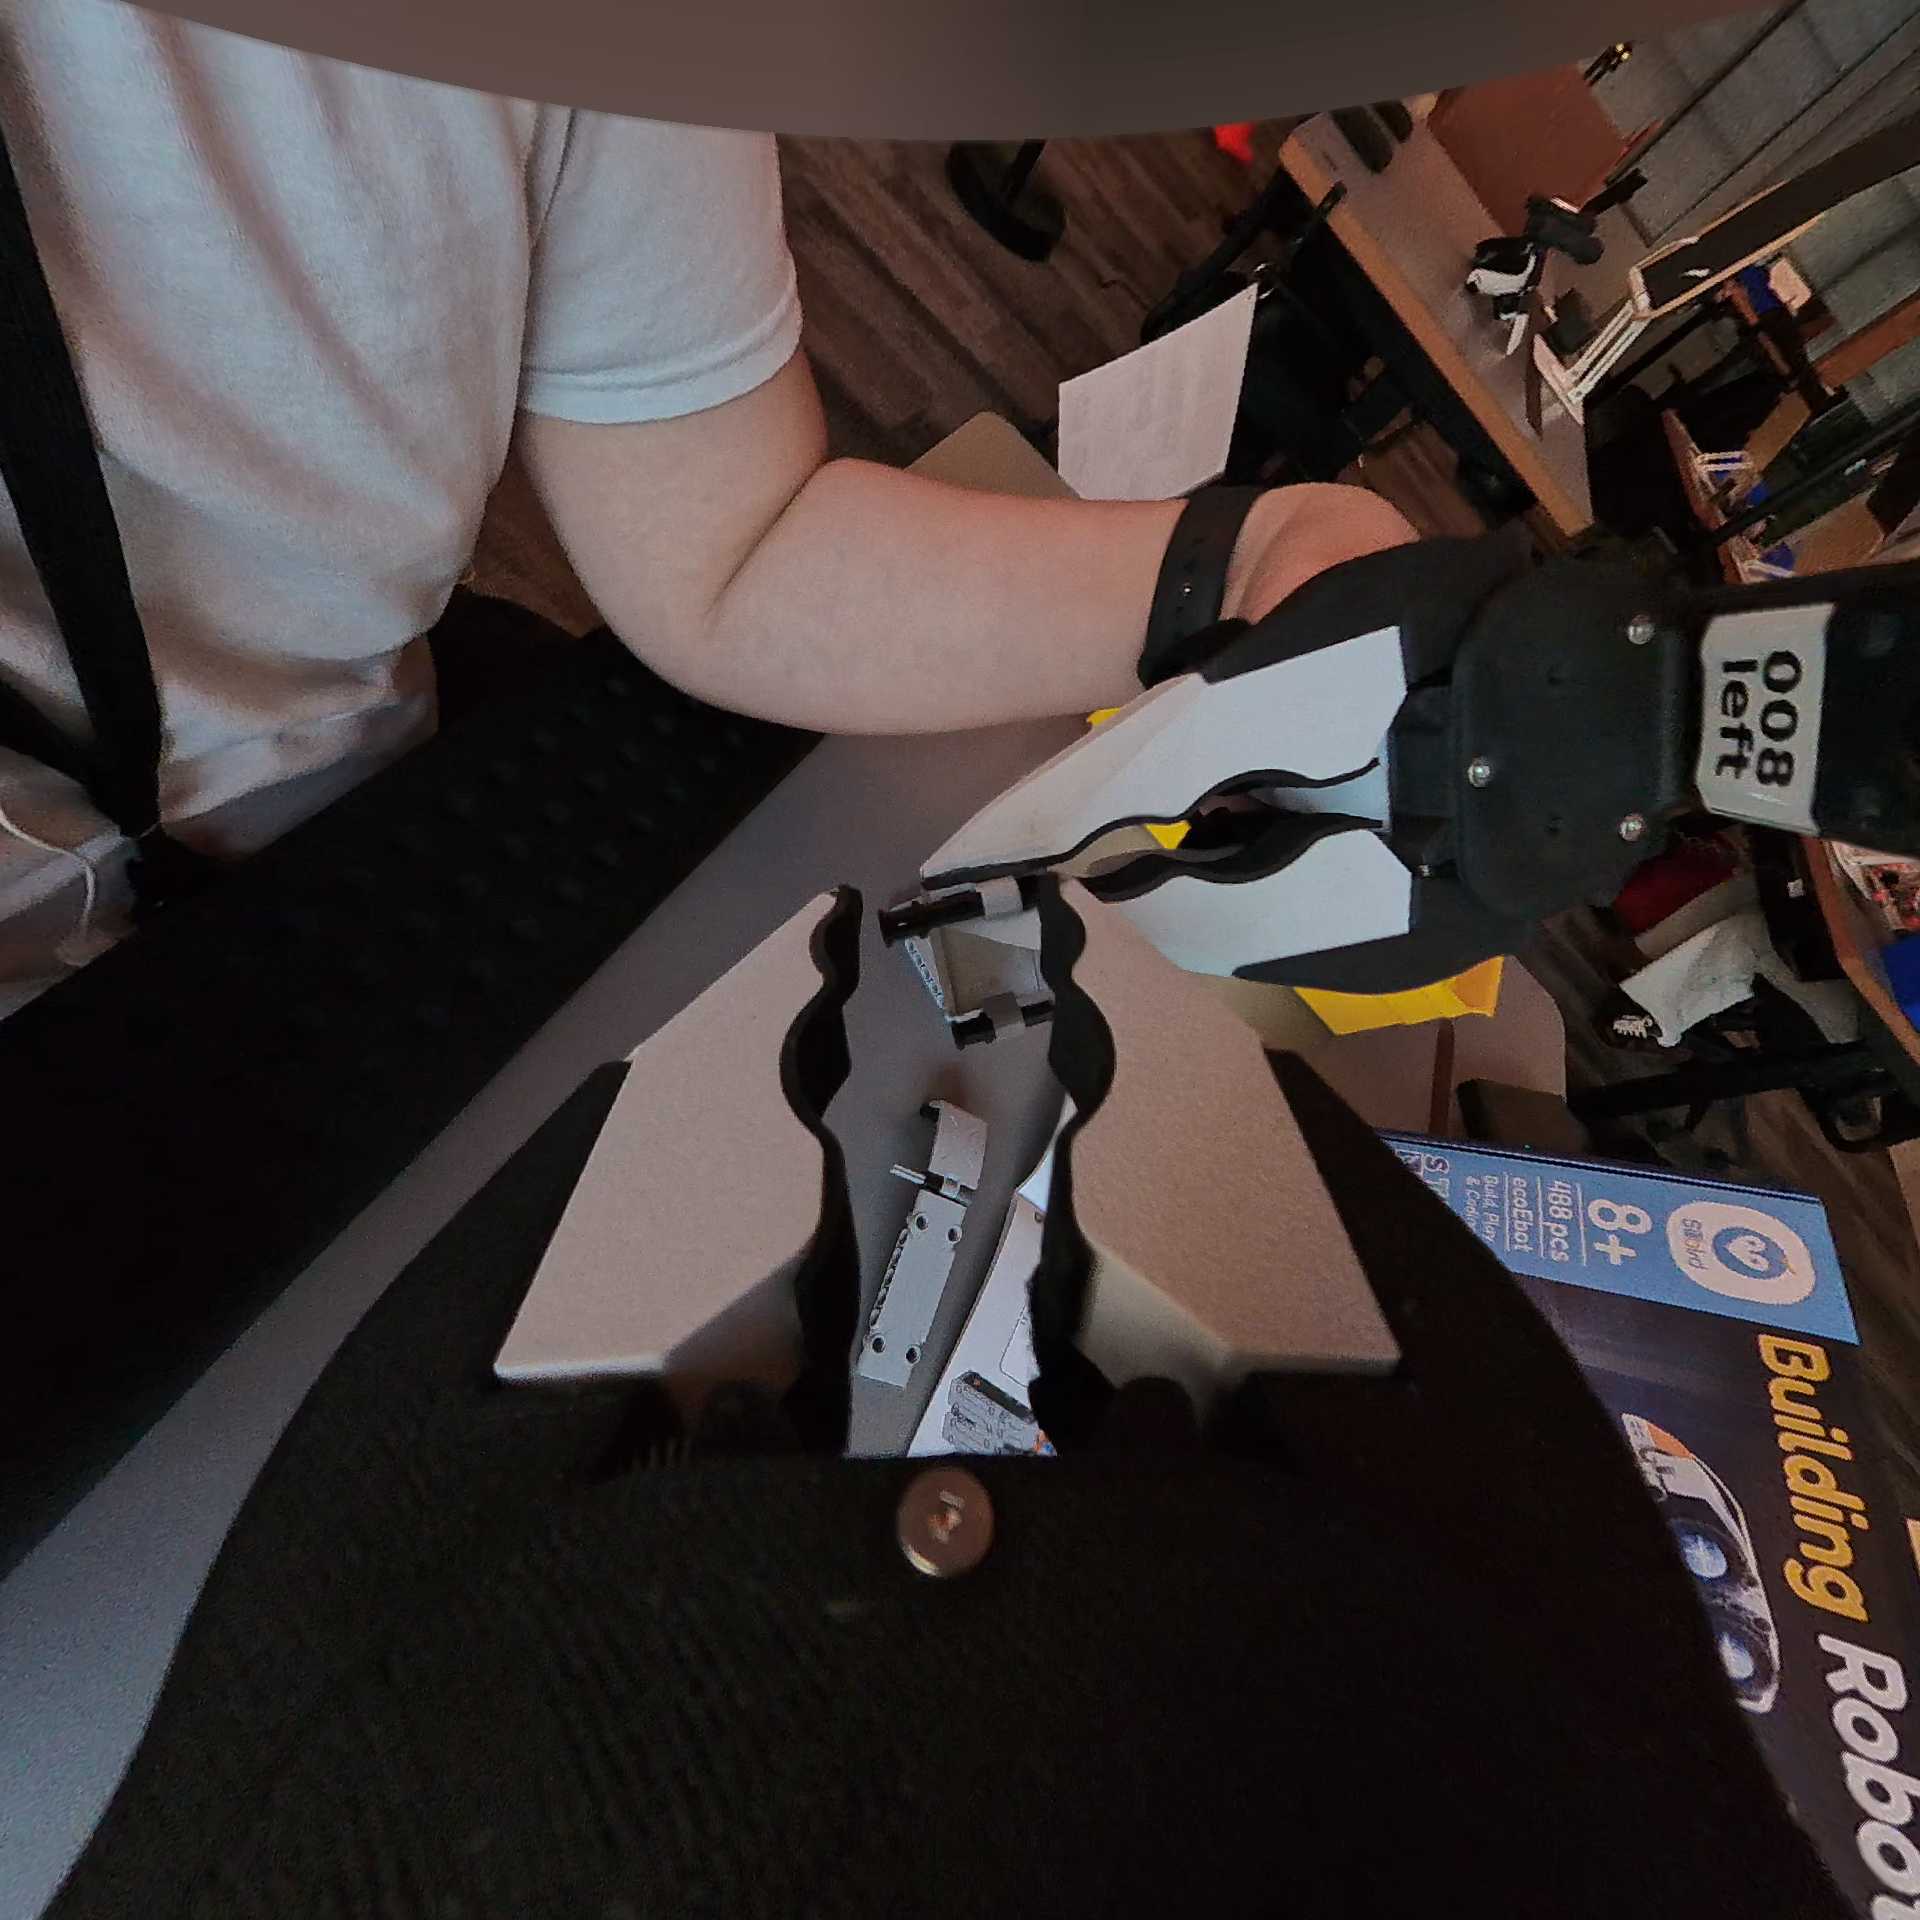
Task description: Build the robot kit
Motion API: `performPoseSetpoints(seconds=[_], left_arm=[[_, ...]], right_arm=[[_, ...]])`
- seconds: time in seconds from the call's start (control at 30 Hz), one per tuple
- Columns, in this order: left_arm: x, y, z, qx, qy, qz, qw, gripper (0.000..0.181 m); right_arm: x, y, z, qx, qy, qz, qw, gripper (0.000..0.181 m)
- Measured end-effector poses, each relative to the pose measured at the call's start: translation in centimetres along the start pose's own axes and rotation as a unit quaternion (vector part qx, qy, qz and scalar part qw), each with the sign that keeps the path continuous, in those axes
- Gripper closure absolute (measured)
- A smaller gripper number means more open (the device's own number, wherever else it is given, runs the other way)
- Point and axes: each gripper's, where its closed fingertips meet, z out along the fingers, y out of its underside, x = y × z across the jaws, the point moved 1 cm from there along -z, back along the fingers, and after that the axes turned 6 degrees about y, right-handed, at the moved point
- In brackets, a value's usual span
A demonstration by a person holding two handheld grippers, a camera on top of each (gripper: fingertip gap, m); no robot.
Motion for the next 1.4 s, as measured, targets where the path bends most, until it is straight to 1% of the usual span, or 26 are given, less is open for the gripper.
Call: performPoseSetpoints(seconds=[0.03, 0.23, 0.37, 0.43, 0.5, 0.6, 0.63, 0.7, 0.77, 0.83, 0.9, 1.0, 1.07, 1.17, 1.23, 1.27, 1.33, 1.4], left_arm=[[0.0, 0.1, 0.1, -0.002, 0.002, -0.001, 1.000, 0.180], [0.5, -0.2, 0.2, 0.001, 0.021, 0.006, 1.000, 0.181], [0.6, -0.5, 0.2, 0.007, 0.023, 0.010, 1.000, 0.180], [0.9, -0.7, 0.3, 0.013, 0.041, 0.017, 0.999, 0.181], [0.8, -0.6, 0.3, 0.009, 0.041, 0.016, 0.999, 0.180], [0.7, -0.7, 0.0, 0.022, 0.040, 0.014, 0.999, 0.181], [0.6, -0.9, -0.3, 0.029, 0.032, 0.014, 0.999, 0.181], [0.3, -0.7, -0.4, 0.026, 0.015, 0.014, 0.999, 0.180], [0.2, -0.9, -0.6, 0.030, 0.002, 0.020, 0.999, 0.179], [0.0, -1.8, -1.4, 0.060, -0.020, 0.038, 0.997, 0.174], [0.4, -2.8, -2.0, 0.091, -0.031, 0.060, 0.994, 0.163], [0.2, -3.6, -2.4, 0.101, -0.062, 0.086, 0.989, 0.164], [0.3, -4.5, -3.3, 0.124, -0.090, 0.108, 0.982, 0.172], [1.1, -5.5, -5.5, 0.181, -0.123, 0.134, 0.966, 0.174], [1.3, -5.5, -6.6, 0.197, -0.150, 0.147, 0.958, 0.170], [1.2, -5.6, -7.1, 0.198, -0.175, 0.160, 0.951, 0.166], [1.2, -6.4, -7.8, 0.203, -0.241, 0.214, 0.924, 0.151], [2.2, -7.6, -7.7, 0.209, -0.280, 0.288, 0.891, 0.148]], right_arm=[[0.0, -0.1, 0.1, 0.001, 0.001, -0.006, 1.000, 0.152], [-0.2, -0.6, 0.0, 0.003, -0.005, -0.010, 1.000, 0.155], [0.1, -0.8, -0.2, 0.006, 0.009, -0.037, 0.999, 0.158], [0.0, -1.3, -0.3, 0.019, 0.009, -0.041, 0.999, 0.158], [-0.1, -1.0, -0.2, 0.012, 0.007, -0.048, 0.999, 0.158], [0.5, -1.0, -0.3, 0.024, 0.011, -0.023, 0.999, 0.158], [0.7, -0.9, -0.3, 0.023, 0.016, -0.018, 0.999, 0.158], [0.7, -0.6, -0.2, 0.019, 0.023, -0.041, 0.999, 0.158], [1.0, -0.6, -0.4, 0.011, 0.035, -0.046, 0.998, 0.158], [1.8, -0.5, -1.0, 0.008, 0.070, -0.064, 0.995, 0.158], [2.5, -0.6, -1.6, 0.012, 0.098, -0.081, 0.992, 0.158], [3.0, -0.8, -2.0, 0.009, 0.122, -0.097, 0.988, 0.158], [3.2, -1.4, -2.4, 0.015, 0.136, -0.107, 0.985, 0.158], [3.8, -2.7, -3.7, 0.037, 0.175, -0.128, 0.975, 0.158], [4.3, -3.3, -4.4, 0.045, 0.201, -0.141, 0.968, 0.158], [4.3, -3.5, -4.7, 0.046, 0.206, -0.140, 0.967, 0.158], [4.9, -4.0, -5.2, 0.056, 0.229, -0.134, 0.963, 0.158], [5.4, -4.5, -5.7, 0.082, 0.238, -0.114, 0.961, 0.158]])
